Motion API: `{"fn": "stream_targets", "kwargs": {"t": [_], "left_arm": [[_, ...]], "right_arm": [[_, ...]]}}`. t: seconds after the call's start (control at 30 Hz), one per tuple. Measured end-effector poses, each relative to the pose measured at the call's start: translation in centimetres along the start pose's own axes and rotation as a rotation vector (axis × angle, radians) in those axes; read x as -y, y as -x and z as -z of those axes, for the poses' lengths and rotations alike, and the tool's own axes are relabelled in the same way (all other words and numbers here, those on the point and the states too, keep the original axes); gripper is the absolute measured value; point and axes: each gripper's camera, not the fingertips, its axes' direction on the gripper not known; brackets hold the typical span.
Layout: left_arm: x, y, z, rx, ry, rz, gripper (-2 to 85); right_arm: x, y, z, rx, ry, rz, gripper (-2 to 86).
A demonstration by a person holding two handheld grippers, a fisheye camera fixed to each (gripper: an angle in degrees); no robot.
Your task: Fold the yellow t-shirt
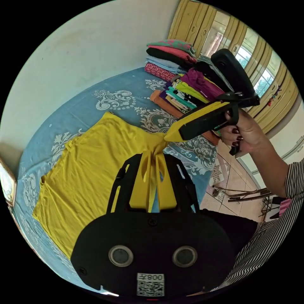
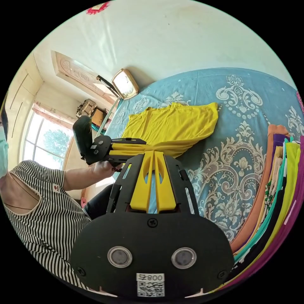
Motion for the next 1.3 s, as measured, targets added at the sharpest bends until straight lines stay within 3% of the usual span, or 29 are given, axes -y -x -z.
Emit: {"fn": "stream_targets", "kwargs": {"t": [0.1, 0.23, 0.57, 1.3], "left_arm": [[0.0, 1.9, 1.4, -0.035, -0.054, 0.130, 2.6], [0.2, 3.7, 2.1, -0.119, -0.101, 0.236, 2.5], [2.5, 1.0, 0.5, -0.177, -0.098, 0.215, 2.5], [-0.6, 0.2, -1.8, -0.280, -0.075, 0.169, 2.0]], "right_arm": [[-0.1, -4.6, 0.7, 0.028, -0.099, -0.126, 1.6], [0.5, -11.9, -0.7, 0.216, -0.211, -0.279, 6.0], [6.8, -22.3, -6.5, 0.330, -0.169, -0.545, 9.3], [22.0, -17.7, -10.5, 0.186, -0.027, -0.504, 1.3]]}}
